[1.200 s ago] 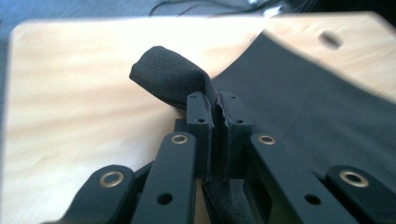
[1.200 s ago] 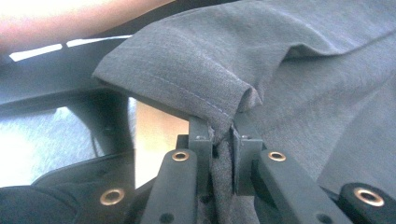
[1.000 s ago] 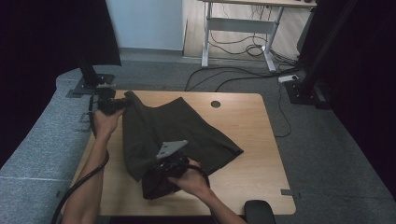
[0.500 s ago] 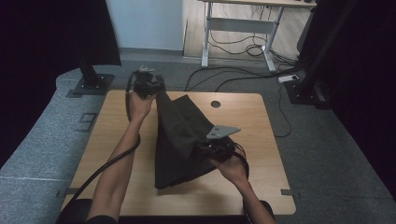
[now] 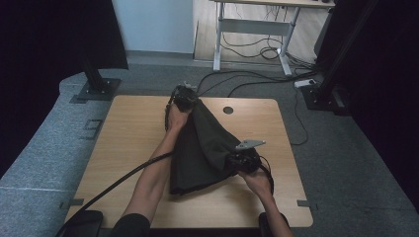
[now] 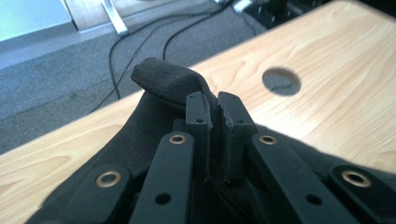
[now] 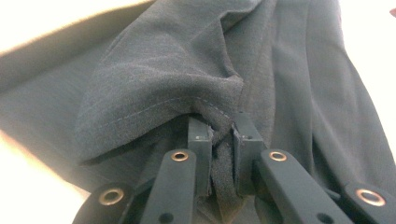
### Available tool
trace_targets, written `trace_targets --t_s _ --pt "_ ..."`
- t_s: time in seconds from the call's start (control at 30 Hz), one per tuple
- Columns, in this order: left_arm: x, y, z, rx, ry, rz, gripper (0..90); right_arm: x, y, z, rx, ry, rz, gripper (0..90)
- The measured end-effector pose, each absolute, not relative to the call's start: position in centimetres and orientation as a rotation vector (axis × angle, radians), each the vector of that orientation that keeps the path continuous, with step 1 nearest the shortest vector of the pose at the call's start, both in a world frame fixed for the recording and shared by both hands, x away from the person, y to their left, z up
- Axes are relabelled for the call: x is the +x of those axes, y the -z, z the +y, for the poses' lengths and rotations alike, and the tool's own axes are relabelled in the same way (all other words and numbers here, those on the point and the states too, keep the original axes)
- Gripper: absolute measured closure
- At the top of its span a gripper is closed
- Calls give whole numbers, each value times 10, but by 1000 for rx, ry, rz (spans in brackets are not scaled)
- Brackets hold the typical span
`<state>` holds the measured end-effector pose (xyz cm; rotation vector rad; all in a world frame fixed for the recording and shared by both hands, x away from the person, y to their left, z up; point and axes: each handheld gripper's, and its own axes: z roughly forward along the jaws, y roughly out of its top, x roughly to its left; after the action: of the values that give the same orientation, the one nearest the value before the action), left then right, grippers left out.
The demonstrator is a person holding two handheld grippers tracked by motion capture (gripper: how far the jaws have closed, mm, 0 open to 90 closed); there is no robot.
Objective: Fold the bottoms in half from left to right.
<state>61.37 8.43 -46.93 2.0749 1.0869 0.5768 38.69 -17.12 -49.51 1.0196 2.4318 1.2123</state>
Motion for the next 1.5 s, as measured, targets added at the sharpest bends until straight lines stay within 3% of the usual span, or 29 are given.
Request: trace_targets --t_s 0.2,0.5,0.6,0.77,1.0,1.33,1.5 --pt "623 503 81 2137 -584 1142 757 394 519 -180 1095 -1150 2431 785" --pt "607 469 102 2072 -570 1142 357 384 523 -196 1116 -1051 2444 508" --pt "589 452 122 2013 -530 1142 209 372 520 -210 1165 -1018 2412 456" --pt "547 447 144 1977 -447 1108 142 359 505 -219 1202 -1041 2347 422" --pt "476 459 160 2017 -393 1034 28 358 476 -175 1044 -1105 2376 367" --pt "388 517 161 2128 -330 974 8 382 511 -113 1051 -979 2490 357" --pt "377 537 159 2158 -335 982 25 384 529 -111 1057 -849 2487 645"
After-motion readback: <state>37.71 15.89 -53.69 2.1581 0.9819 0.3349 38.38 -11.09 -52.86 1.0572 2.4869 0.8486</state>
